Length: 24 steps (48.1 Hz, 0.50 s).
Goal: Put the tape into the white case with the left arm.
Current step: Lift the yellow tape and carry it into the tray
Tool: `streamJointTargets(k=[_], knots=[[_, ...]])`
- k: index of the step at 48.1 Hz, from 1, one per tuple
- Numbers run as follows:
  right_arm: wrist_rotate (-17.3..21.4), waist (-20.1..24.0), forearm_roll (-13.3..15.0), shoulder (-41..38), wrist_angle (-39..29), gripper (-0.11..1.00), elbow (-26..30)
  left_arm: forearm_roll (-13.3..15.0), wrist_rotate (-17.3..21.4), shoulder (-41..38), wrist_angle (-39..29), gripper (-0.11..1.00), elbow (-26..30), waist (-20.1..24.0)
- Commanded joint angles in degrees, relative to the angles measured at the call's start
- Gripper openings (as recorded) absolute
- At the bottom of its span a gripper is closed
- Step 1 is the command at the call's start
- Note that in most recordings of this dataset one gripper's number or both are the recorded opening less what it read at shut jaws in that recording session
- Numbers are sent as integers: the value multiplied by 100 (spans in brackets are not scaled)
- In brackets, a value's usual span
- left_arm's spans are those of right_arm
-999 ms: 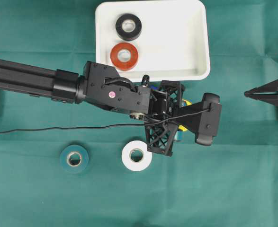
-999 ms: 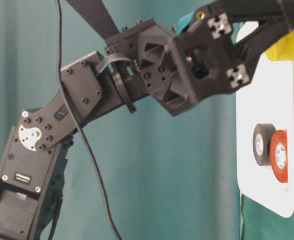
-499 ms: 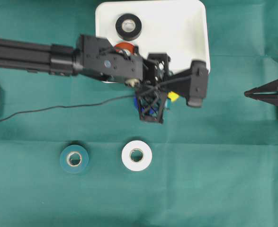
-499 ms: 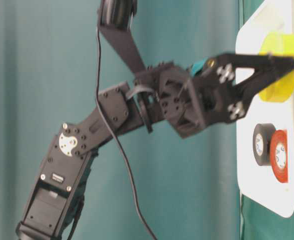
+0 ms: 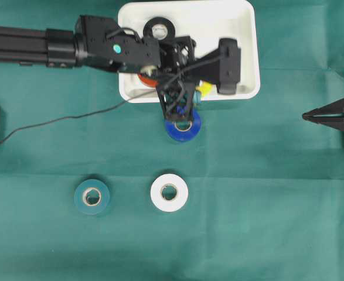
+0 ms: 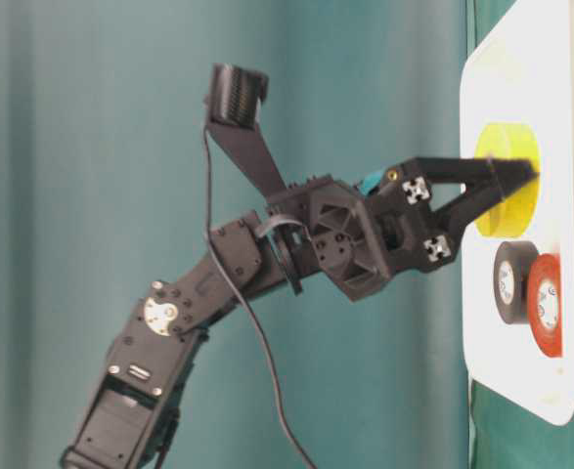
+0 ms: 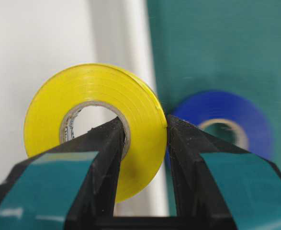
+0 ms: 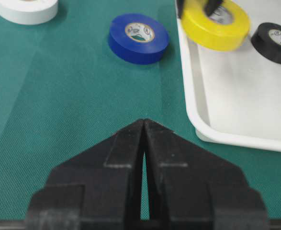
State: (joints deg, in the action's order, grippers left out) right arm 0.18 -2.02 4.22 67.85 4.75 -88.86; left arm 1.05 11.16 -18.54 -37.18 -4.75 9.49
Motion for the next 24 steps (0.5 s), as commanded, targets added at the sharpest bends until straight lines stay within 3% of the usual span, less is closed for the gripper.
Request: streamJointTargets(k=[1, 11, 24], knots=[[9, 0, 9, -53, 62, -9, 62, 0, 9, 272, 158, 25, 18, 132], [9, 0, 0, -44, 53, -9, 62, 0, 26, 264, 483, 25, -132, 325], [9, 0, 0, -44, 53, -9, 70, 0, 387, 264, 729, 25, -264, 352]])
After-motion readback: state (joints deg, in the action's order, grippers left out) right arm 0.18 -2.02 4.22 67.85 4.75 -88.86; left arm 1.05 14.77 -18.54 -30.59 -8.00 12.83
